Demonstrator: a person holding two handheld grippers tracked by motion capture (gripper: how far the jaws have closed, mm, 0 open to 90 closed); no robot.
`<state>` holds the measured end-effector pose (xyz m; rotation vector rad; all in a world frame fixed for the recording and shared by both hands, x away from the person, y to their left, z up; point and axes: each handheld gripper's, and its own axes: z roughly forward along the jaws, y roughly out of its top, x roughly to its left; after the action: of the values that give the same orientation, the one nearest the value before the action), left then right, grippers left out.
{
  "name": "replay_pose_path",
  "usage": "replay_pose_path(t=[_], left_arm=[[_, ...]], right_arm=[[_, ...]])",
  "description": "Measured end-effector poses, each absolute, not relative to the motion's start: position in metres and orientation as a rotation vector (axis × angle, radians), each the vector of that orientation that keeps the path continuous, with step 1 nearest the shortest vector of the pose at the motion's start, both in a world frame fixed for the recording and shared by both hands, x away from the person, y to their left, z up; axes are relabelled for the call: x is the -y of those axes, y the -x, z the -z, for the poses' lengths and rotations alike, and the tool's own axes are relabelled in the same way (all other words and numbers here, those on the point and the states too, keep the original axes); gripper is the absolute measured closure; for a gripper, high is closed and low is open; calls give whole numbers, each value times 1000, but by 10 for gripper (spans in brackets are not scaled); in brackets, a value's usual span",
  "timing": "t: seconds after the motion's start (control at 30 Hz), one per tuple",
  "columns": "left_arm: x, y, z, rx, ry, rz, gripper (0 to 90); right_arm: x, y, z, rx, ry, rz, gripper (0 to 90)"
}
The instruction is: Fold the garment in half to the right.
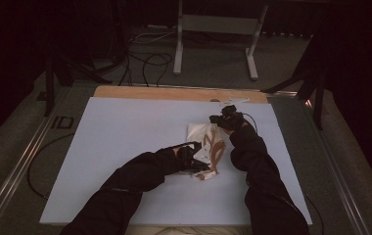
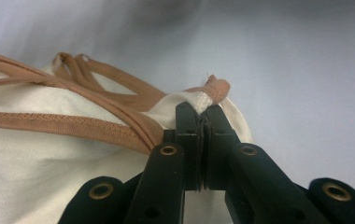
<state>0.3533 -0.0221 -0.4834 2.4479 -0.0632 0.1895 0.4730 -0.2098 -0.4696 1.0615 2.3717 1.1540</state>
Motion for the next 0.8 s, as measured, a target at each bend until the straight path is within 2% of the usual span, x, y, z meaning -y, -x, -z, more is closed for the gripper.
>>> replay_pose_path(t=[0.8], left_arm=[[37,-356,496,46,-2461,-152,875]], right_arm=[[224,-475,490,-2352,-1118,-1146,870]])
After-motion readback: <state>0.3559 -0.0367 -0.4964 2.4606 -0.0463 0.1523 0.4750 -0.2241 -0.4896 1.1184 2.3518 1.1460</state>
